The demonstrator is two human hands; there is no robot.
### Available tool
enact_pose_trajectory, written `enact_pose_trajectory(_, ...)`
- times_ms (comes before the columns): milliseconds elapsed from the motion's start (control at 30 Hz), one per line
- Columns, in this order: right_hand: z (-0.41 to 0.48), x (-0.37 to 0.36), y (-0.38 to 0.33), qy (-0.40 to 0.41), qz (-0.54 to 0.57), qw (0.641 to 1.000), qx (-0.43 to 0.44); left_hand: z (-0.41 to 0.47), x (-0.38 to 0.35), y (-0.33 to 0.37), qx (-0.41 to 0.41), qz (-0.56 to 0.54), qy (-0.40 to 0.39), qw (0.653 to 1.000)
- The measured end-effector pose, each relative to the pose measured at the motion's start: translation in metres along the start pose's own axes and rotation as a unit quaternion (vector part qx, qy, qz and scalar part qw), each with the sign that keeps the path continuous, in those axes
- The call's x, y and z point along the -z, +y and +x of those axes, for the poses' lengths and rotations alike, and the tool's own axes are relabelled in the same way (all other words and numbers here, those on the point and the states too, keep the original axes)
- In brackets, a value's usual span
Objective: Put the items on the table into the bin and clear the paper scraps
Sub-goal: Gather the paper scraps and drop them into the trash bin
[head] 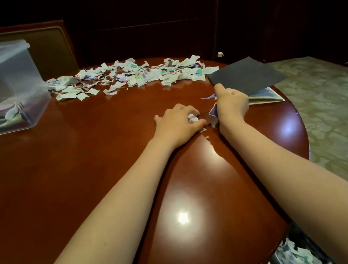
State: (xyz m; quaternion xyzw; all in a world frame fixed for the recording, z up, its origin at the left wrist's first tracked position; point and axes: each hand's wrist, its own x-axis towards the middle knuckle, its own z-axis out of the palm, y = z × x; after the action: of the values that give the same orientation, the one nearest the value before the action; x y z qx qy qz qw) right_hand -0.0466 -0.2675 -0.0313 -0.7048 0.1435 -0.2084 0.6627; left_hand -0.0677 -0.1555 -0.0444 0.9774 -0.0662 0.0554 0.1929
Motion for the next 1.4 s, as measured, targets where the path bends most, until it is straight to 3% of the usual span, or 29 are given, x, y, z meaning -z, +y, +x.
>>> enact_pose_trajectory(100, -0.002, 0.001, 0.000, -0.008, 0.004, 1.000, -0.006, 0.000, -0.003, -0.003, -0.022, -0.043, 0.034, 0.998)
enact_pose_trajectory(333, -0.004, 0.004, 0.001, -0.025, -0.018, 1.000, -0.003, -0.008, 0.004, 0.003, 0.004, -0.115, 0.040, 0.993)
enact_pose_trajectory(467, -0.005, 0.004, 0.003, -0.032, -0.030, 0.999, 0.015, -0.009, 0.007, 0.000, 0.045, -0.198, 0.088, 0.975)
enact_pose_trajectory(567, -0.006, 0.005, 0.002, -0.061, 0.013, 0.998, -0.025, -0.009, 0.011, -0.009, 0.088, -0.355, 0.119, 0.923)
enact_pose_trajectory(700, -0.008, 0.006, 0.003, -0.060, -0.055, 0.996, 0.021, -0.012, 0.019, -0.016, 0.131, -0.584, 0.135, 0.790)
enact_pose_trajectory(933, -0.009, 0.003, 0.006, -0.127, -0.128, 0.980, 0.084, -0.014, 0.025, -0.020, 0.200, -0.715, 0.120, 0.660)
enact_pose_trajectory(1067, -0.007, 0.011, 0.005, -0.071, -0.304, 0.940, 0.136, -0.016, 0.026, -0.020, 0.191, -0.721, 0.108, 0.658)
enact_pose_trajectory(1200, -0.002, 0.007, 0.010, -0.127, -0.464, 0.860, 0.168, -0.018, 0.028, -0.021, 0.194, -0.740, 0.104, 0.636)
enact_pose_trajectory(1267, -0.004, 0.006, 0.010, -0.171, -0.495, 0.830, 0.193, -0.019, 0.029, -0.021, 0.192, -0.744, 0.103, 0.632)
enact_pose_trajectory(1400, -0.008, 0.006, 0.006, -0.256, -0.463, 0.825, 0.201, -0.018, 0.027, -0.022, 0.198, -0.746, 0.118, 0.625)
